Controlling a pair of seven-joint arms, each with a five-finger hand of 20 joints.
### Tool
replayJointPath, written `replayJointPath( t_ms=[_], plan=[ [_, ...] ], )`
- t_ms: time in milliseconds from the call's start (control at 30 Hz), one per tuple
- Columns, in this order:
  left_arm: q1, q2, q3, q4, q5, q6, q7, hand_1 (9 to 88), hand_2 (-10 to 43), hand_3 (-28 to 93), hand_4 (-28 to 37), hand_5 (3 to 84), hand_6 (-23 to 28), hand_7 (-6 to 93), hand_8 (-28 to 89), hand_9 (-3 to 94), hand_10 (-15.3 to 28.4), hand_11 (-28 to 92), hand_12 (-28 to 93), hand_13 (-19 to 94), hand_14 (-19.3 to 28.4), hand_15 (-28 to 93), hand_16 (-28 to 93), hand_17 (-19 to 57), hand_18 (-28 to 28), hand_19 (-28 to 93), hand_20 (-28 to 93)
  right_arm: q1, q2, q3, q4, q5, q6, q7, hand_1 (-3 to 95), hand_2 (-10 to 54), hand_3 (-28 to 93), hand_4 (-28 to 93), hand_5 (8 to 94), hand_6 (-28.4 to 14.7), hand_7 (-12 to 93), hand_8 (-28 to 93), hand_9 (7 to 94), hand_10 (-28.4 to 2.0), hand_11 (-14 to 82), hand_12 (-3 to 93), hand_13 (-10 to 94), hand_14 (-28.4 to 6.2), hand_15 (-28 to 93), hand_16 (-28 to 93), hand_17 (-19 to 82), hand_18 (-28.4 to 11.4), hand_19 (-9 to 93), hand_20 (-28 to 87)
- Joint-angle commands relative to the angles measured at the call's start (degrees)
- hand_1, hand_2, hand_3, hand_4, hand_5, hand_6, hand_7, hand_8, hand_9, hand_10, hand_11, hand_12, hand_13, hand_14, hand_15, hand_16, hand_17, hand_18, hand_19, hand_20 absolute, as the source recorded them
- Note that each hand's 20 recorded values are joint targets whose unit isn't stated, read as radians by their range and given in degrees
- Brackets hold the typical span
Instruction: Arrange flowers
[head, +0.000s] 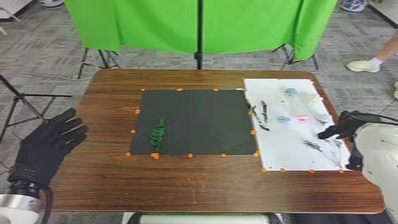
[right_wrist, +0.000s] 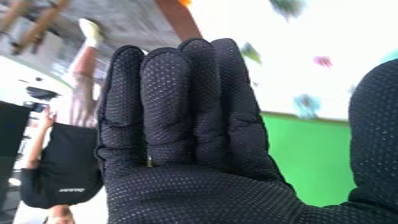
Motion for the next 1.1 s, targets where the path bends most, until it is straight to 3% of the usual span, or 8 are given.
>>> replayJointPath(
  t_ms=[33,600,967,1100],
  plan=[
    [1.07,-0.66,-0.42,-0.1,-0.14,0.18,-0.16,25.1,-2.0,69,-28.3,34.1,3.9,24.2,-13,28.1,12.4,32,14,22,14.4,50,-5,-8.2,20.8,49,7,-2.43,1.61,0.58,2.51,1.08,-2.63,4.48,19.3,-9.5,71,-28,56.5,-7.6,36,-16,59.9,-15.2,52.3,29.1,55,-12.4,75,23,23,-20.1,78,24],
    [0.62,-0.47,0.3,0.09,-0.39,0.48,-0.07,25.0,-2.0,69,-28.3,34.1,3.9,24.4,-13,28.1,12.4,32,14,22,14.5,50,-5,-8.3,20.8,49,7,-2.3,0.4,-4.05,6.25,-3.87,0.94,0.52,27.2,-9.5,73,-28,61.4,-3.7,41,-19,64.4,-13.8,52.9,29.6,60,-11.0,75,23,26,-19.6,80,25],
    [0.25,-0.33,0.54,0.41,-0.37,0.22,-0.25,24.9,-1.8,69,-28.3,34.2,3.9,24.3,-13,28.1,12.5,32,14,22,14.5,50,-5,-8.3,20.8,49,7,-4.03,-0.51,-5.48,7.25,-5.02,4.45,-3.39,34.4,-9.5,74,-28,70.1,0.4,46,-22,75.8,-11.0,53.2,31.0,69,-9.1,75,26,29,-18.9,82,25],
    [-0.16,-0.27,0.64,0.73,-0.29,-0.33,-0.59,24.9,-1.8,69,-28.3,34.2,3.9,24.3,-13,28.1,12.5,32,14,22,14.5,50,-5,-8.3,20.8,49,7,-5.07,-0.73,-5.12,7.6,-3.3,5.8,-4.57,40.9,-7.8,72,-28,74.8,0.3,46,-7,81.5,-9.2,51.0,31.9,74,-7.9,73,28,31,-18.6,83,25]
  ],
)
